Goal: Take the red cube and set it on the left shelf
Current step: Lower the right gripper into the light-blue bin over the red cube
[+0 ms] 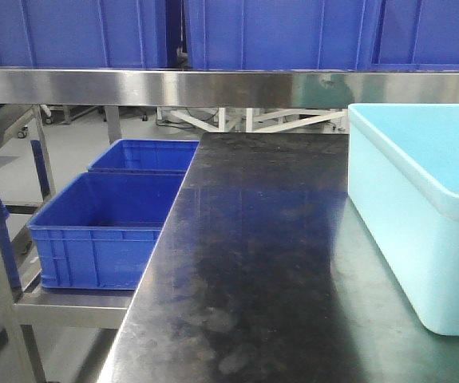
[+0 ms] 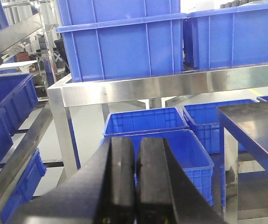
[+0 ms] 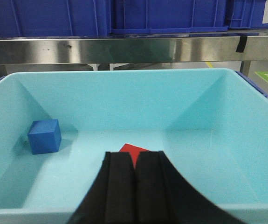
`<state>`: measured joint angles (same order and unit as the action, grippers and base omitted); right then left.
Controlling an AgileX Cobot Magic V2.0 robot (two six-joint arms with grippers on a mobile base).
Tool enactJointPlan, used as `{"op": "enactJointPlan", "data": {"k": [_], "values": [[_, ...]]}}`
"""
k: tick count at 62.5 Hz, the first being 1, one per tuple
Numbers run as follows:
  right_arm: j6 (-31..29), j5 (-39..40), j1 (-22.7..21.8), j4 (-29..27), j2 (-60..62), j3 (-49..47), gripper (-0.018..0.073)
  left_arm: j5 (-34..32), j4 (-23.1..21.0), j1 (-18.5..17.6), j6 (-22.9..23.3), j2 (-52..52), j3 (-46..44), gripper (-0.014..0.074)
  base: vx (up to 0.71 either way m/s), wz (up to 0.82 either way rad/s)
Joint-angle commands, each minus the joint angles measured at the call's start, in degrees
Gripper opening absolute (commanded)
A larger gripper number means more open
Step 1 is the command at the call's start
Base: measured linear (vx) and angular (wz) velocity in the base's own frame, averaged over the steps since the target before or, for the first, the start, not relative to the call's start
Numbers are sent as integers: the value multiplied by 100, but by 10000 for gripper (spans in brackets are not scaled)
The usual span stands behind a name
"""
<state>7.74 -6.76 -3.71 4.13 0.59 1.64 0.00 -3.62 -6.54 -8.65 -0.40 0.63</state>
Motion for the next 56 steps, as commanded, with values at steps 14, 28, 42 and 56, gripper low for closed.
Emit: {"op": "enactJointPlan", "data": {"k": [14, 28, 42, 56], "values": [[-44, 476, -31, 10, 102, -138, 58, -483, -37, -34, 0, 46, 126, 106, 0, 0], [-44, 476, -31, 10, 102, -138, 58, -483, -37, -34, 0, 46, 126, 106, 0, 0], [-44, 509, -31, 10, 102, -138, 58, -483, -37, -34, 0, 46, 126, 106, 0, 0], [-44, 791, -31, 37, 102, -138, 58, -483, -37, -34, 0, 46, 126, 106, 0, 0]]}}
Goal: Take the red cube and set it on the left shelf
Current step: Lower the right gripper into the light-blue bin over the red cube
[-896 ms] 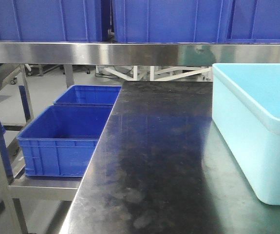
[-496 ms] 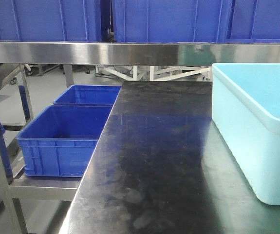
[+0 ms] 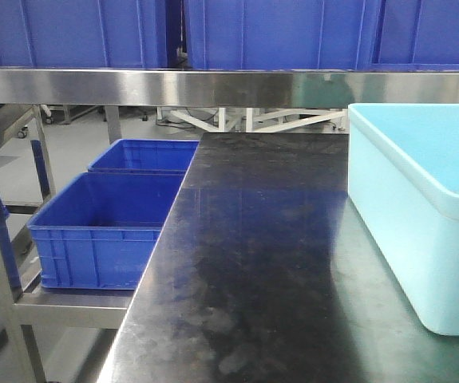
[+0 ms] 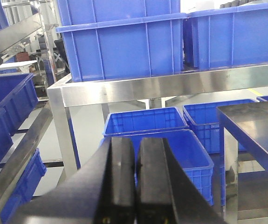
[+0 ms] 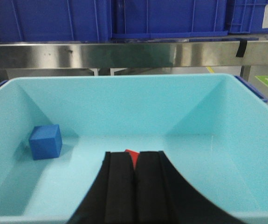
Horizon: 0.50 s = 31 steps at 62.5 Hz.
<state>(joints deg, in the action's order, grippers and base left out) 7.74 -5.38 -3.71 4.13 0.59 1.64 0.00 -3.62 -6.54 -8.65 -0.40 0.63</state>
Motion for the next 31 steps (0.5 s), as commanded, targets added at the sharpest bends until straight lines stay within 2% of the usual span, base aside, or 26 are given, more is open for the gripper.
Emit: {"op": "enactJointPlan", "data": {"k": [1, 16, 31], "values": [[-44, 672, -31, 37, 102, -138, 58, -483, -37, -34, 0, 46, 126, 106, 0, 0], [19, 1072, 26, 32, -87, -262, 58, -483, -37, -34, 0, 46, 126, 106, 0, 0], [97, 770, 26, 32, -2117, -1762, 58, -483, -37, -34, 0, 46, 126, 106, 0, 0]]}}
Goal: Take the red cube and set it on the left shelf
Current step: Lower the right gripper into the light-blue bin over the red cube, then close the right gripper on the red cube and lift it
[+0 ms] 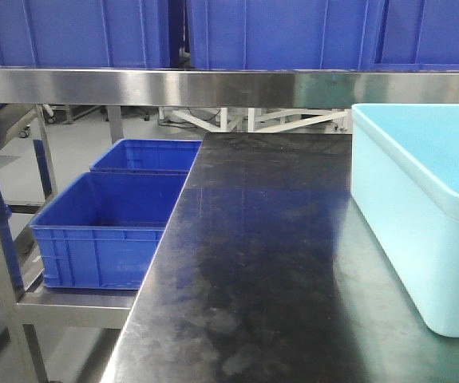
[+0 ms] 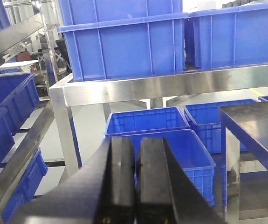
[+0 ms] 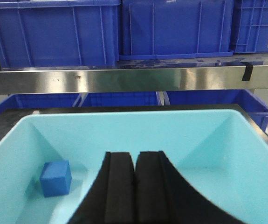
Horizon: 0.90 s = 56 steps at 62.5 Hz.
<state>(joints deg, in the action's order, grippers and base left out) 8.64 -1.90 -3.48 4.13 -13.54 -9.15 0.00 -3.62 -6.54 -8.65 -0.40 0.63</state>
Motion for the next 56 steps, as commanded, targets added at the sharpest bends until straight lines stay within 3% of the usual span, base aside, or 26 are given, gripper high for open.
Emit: {"op": "enactJointPlan", "data": {"k": [1, 11, 17, 22, 27, 33, 56], "values": [[7, 415, 3, 32, -932, -790, 58, -483, -37, -34, 0, 46, 126, 106, 0, 0], [7, 345, 3, 32, -2493, -1958, 60, -483, -37, -34, 0, 46, 126, 106, 0, 0], [185, -235, 8, -191, -3367, -2685, 105, -483, -37, -34, 0, 46, 126, 106, -2, -14], [224, -1221, 8, -369, -3998, -3290, 258, -483, -37, -34, 0, 46, 126, 106, 0, 0], [224, -2287, 8, -413, -4685, -3882, 494, -483, -37, -34, 0, 46, 126, 106, 0, 0], [224, -2884, 10, -413, -5230, -4269, 604, -483, -37, -34, 0, 46, 126, 106, 0, 0], [224, -3158, 10, -413, -6019, -4360, 606, -483, -37, -34, 0, 46, 126, 106, 1, 5]]}}
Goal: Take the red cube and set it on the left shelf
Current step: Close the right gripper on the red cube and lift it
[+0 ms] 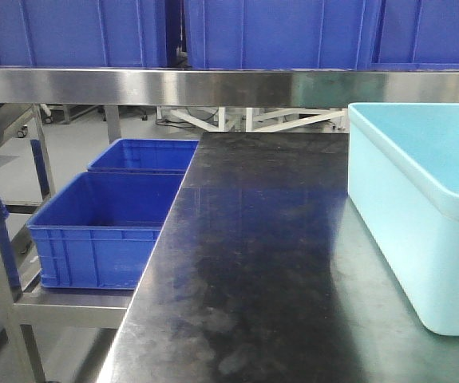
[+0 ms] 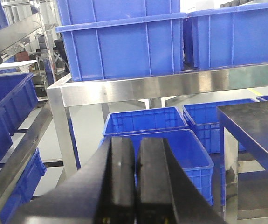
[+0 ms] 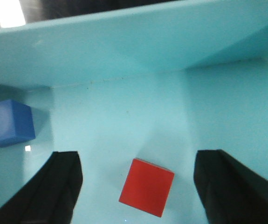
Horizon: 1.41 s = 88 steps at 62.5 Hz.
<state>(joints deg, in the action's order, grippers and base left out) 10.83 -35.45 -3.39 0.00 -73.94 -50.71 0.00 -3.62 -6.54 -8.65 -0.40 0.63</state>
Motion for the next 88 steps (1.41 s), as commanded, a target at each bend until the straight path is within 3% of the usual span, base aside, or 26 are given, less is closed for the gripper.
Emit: {"op": "enactJointPlan", "data": {"k": [1, 22, 63, 72, 85, 88], "values": [[5, 185, 1, 0, 4, -204, 606, -483, -37, -34, 0, 46, 126, 106, 0, 0], [5, -121, 1, 0, -389, -172, 606, -483, -37, -34, 0, 46, 126, 106, -1, -6], [5, 99, 1, 0, -1043, 83, 595, -483, -37, -34, 0, 46, 126, 106, 0, 0], [5, 165, 1, 0, -1062, 83, 468, -483, -37, -34, 0, 46, 126, 106, 0, 0], [5, 195, 142, 0, -967, 71, 57, -483, -37, -34, 0, 46, 126, 106, 0, 0], [5, 270, 231, 0, -867, 67, 57, -483, -37, -34, 0, 46, 126, 106, 0, 0]]}}
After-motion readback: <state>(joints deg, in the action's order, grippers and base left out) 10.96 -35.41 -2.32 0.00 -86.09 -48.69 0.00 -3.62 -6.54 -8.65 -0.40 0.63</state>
